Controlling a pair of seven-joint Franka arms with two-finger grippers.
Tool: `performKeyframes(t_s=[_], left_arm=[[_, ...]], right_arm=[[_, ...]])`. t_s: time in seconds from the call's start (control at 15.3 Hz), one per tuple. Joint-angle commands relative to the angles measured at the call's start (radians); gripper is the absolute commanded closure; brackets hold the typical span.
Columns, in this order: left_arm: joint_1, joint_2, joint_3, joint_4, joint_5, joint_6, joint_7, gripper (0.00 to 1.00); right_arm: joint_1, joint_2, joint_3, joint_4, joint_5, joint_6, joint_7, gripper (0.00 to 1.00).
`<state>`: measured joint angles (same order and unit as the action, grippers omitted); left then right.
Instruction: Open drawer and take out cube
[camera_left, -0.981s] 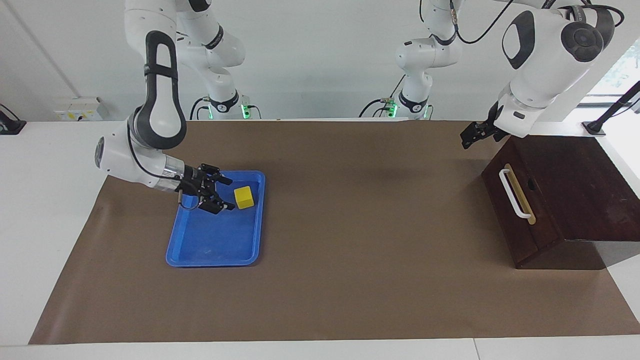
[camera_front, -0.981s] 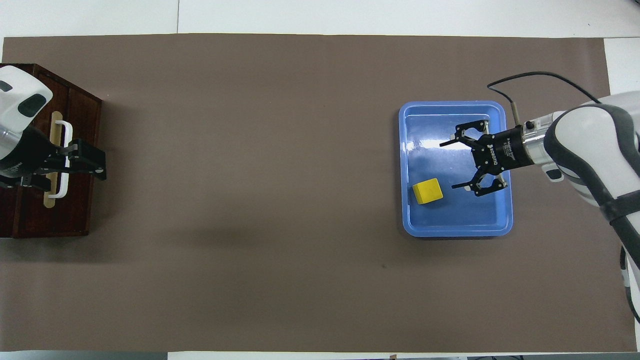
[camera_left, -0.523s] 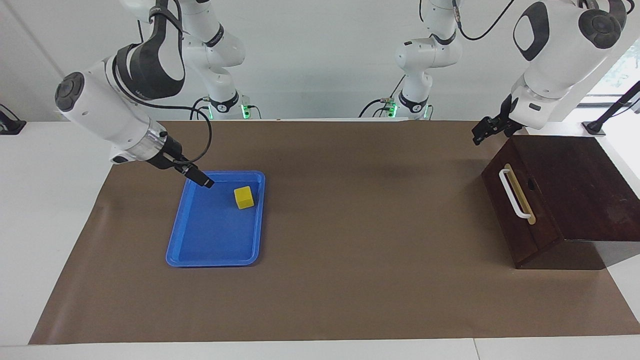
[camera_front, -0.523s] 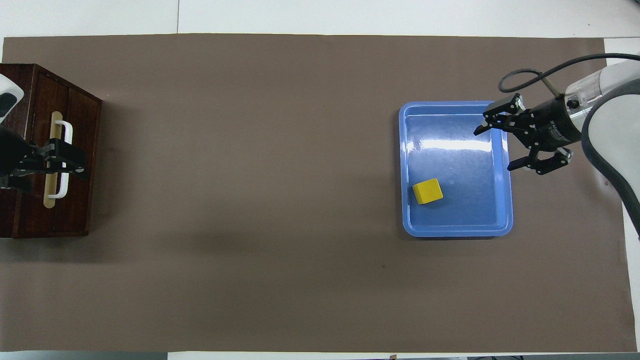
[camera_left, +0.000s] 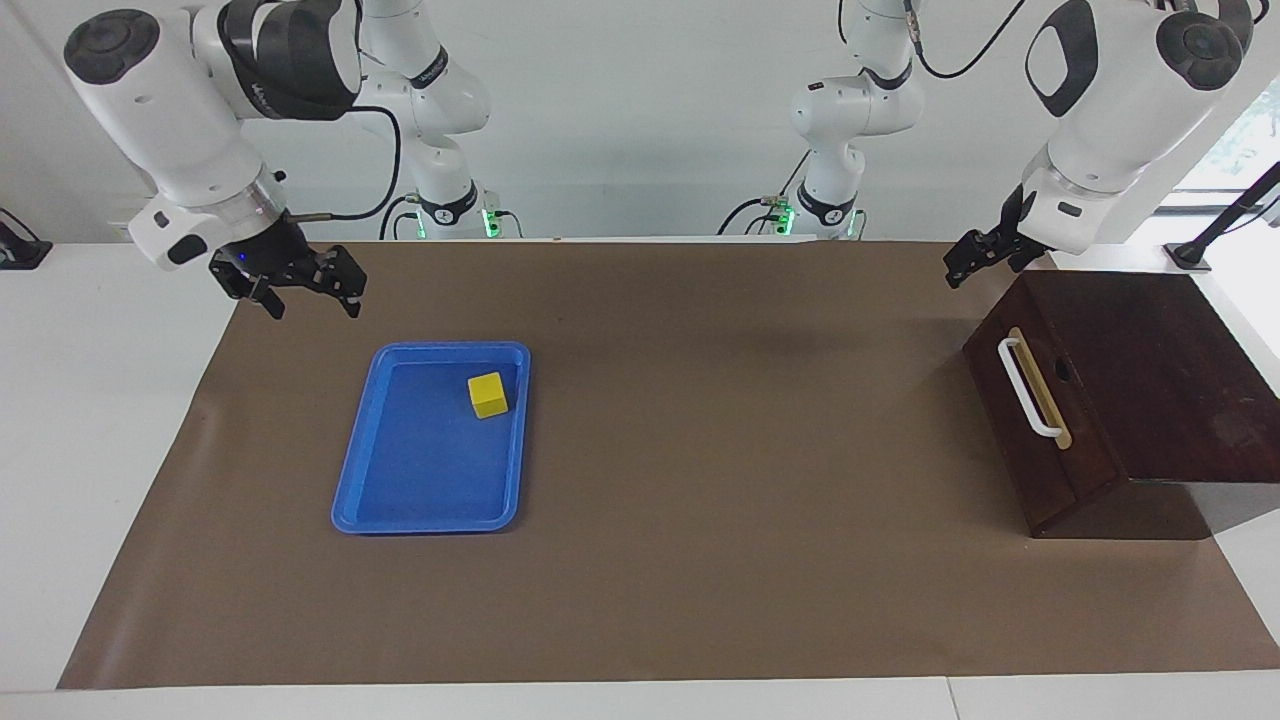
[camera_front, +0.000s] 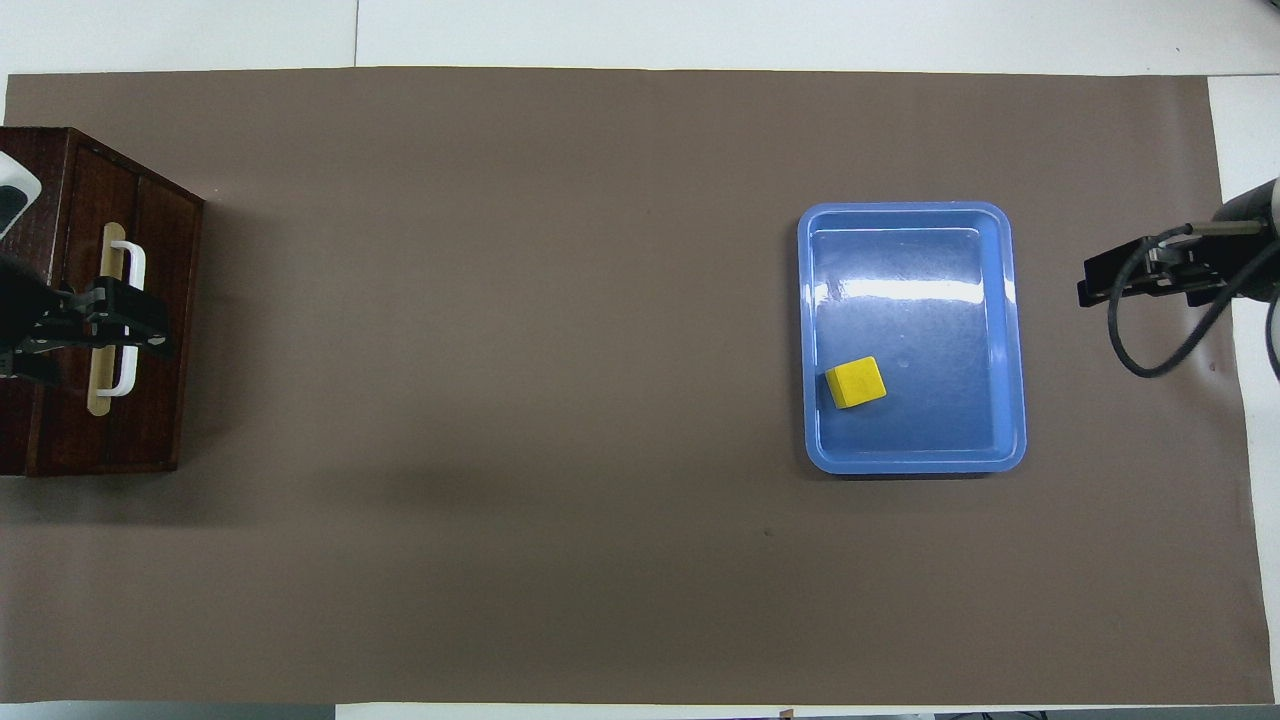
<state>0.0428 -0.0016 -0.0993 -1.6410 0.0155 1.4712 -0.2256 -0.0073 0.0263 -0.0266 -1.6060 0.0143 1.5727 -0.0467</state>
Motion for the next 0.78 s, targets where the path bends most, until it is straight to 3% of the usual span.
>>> performKeyframes(t_s=[0.0, 0.13, 0.72], left_arm=[[-0.004, -0.012, 0.007, -0.008, 0.015, 0.000, 0.005, 0.00], [-0.006, -0.012, 0.007, -0.008, 0.015, 0.000, 0.006, 0.00], [-0.004, -0.012, 0.007, -0.008, 0.015, 0.000, 0.005, 0.00]], right_arm=[[-0.054, -0.052, 0.039, -0.012, -0.025, -0.081, -0.048, 0.00], [-0.112, -0.055, 0.095, -0.037, -0.042, -0.094, -0.079, 0.00], [-0.129, -0.036, 0.099, -0.008, -0.050, -0.086, -0.079, 0.00]])
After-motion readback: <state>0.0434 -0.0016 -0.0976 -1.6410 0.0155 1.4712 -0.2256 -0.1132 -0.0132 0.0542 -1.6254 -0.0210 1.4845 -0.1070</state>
